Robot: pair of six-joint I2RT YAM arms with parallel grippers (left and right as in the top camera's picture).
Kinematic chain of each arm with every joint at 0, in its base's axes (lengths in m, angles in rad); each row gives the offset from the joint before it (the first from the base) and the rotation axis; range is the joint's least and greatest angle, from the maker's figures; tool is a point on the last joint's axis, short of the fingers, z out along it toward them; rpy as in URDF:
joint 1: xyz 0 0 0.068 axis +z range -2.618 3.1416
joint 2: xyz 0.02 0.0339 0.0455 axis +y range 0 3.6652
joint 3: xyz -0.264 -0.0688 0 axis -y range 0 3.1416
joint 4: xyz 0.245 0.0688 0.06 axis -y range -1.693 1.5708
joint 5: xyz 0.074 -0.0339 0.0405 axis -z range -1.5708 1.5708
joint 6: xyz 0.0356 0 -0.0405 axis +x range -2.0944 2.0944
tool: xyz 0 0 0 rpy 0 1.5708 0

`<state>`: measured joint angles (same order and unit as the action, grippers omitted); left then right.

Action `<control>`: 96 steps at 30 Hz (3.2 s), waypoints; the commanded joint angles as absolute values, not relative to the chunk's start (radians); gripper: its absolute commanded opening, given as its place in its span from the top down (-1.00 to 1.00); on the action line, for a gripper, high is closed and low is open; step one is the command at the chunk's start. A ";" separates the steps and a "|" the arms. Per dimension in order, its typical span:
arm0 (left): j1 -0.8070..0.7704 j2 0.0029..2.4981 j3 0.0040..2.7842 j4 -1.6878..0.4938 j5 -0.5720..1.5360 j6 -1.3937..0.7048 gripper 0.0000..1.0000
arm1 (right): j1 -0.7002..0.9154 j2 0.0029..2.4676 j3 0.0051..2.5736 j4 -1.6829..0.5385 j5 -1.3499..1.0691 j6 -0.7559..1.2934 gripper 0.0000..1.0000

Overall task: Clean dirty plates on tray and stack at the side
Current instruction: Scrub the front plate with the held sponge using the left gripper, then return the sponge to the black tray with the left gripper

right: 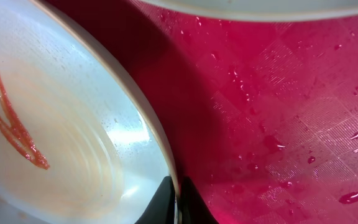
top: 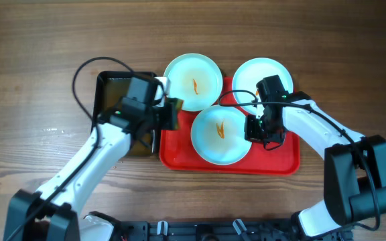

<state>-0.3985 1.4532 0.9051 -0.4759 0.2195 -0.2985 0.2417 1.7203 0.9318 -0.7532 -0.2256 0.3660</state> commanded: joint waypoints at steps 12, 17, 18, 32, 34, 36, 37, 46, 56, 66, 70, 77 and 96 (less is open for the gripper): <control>-0.675 1.804 0.903 0.039 0.373 -0.762 0.92 | 0.245 1.736 0.927 -0.748 -0.207 0.367 0.91; -0.692 1.898 0.903 0.122 0.422 -0.827 0.92 | 0.245 1.736 0.927 -0.748 -0.207 0.366 0.91; -0.692 1.903 0.903 0.120 0.419 -0.826 0.92 | 0.245 1.736 0.927 -0.748 -0.207 0.367 0.91; -0.639 1.862 0.903 -0.141 0.162 -0.680 0.92 | 0.245 1.736 0.927 -0.752 -0.207 0.359 0.91; -0.630 1.787 0.903 -0.179 0.158 -0.622 0.92 | 0.245 1.736 0.927 -0.753 -0.206 0.355 0.91; -0.627 1.725 0.903 -0.217 0.143 -0.592 0.92 | 0.245 1.736 0.927 -0.754 -0.206 0.355 0.92; -0.625 1.687 0.903 -0.234 0.144 -0.568 0.92 | 0.245 1.736 0.927 -0.754 -0.206 0.355 0.91; -0.499 1.385 0.903 -0.388 0.058 -0.388 0.92 | 0.245 1.736 0.927 -0.756 -0.207 0.355 0.91; -0.221 1.544 0.901 -0.488 0.034 -0.205 0.92 | 0.245 1.736 0.927 -0.758 -0.207 0.355 0.91; -0.220 1.735 0.901 -0.477 -0.047 -0.186 -0.10 | 0.245 1.736 0.927 -0.764 -0.207 0.355 0.91; -0.220 1.737 0.901 -0.434 -0.047 -0.187 -0.47 | 0.245 1.736 0.927 -0.764 -0.207 0.355 0.91; -0.220 1.782 0.901 -0.369 0.007 -0.187 -0.04 | 0.245 1.736 0.927 -0.768 -0.207 0.355 0.91; -0.205 1.758 0.969 -0.580 0.059 -0.190 -0.09 | 0.245 1.736 0.927 -0.783 -0.207 0.355 0.91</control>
